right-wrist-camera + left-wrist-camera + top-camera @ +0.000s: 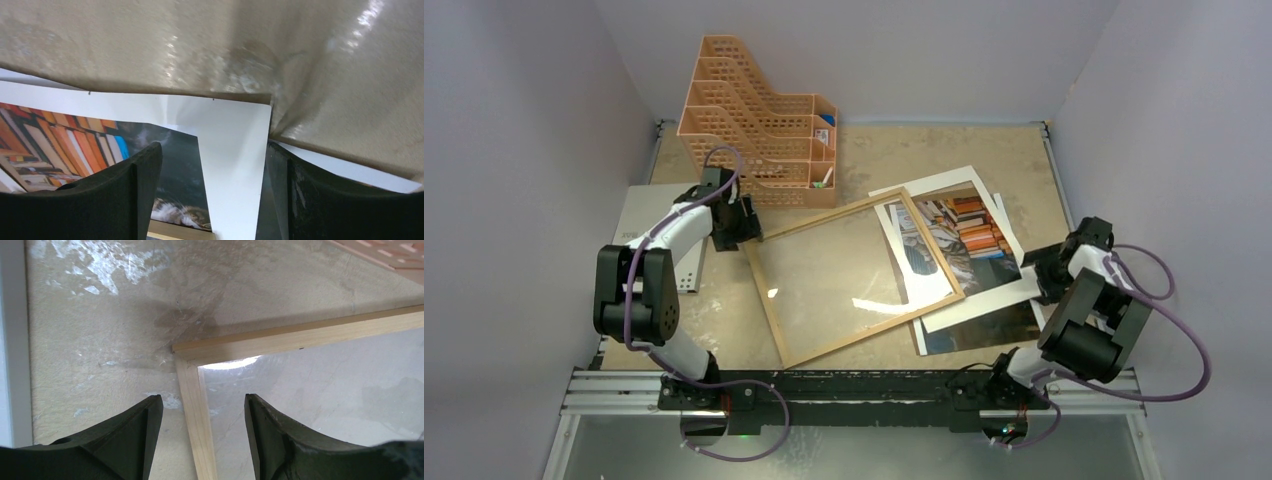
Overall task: Put the photo into the frame
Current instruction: Pick up the photo frame item at the center of the board.
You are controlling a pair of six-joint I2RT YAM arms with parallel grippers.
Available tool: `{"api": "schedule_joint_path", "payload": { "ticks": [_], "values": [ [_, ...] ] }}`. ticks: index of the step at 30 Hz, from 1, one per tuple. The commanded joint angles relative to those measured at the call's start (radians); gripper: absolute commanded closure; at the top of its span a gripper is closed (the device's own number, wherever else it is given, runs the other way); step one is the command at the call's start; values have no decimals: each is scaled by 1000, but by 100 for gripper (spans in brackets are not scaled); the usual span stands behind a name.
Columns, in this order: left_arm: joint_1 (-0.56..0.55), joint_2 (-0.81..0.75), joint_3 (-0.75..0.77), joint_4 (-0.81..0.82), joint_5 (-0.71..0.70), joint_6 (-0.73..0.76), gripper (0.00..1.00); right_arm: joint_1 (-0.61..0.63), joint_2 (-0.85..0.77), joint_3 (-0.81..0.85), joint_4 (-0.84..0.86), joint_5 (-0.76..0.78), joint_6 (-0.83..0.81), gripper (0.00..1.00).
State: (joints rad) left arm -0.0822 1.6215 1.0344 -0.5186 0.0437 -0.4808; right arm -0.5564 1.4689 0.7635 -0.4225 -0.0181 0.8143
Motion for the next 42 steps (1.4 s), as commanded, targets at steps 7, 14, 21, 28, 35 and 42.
{"api": "schedule_joint_path", "payload": {
  "ticks": [7,14,21,28,35,42],
  "values": [
    [12,2,52,24,22,-37,36,10,177,39,416,-178,-145,25],
    [11,3,43,39,45,-45,36,13,134,-7,511,-282,-198,28],
    [11,6,38,55,63,-48,36,13,54,-49,510,-296,-204,47],
    [12,8,32,67,73,-48,36,13,-46,-96,548,-336,-212,49],
    [12,8,33,76,81,-46,36,13,-57,-157,714,-509,-175,40],
    [11,16,27,82,88,-42,36,26,-1,-169,758,-524,-196,43]
  ]
}}
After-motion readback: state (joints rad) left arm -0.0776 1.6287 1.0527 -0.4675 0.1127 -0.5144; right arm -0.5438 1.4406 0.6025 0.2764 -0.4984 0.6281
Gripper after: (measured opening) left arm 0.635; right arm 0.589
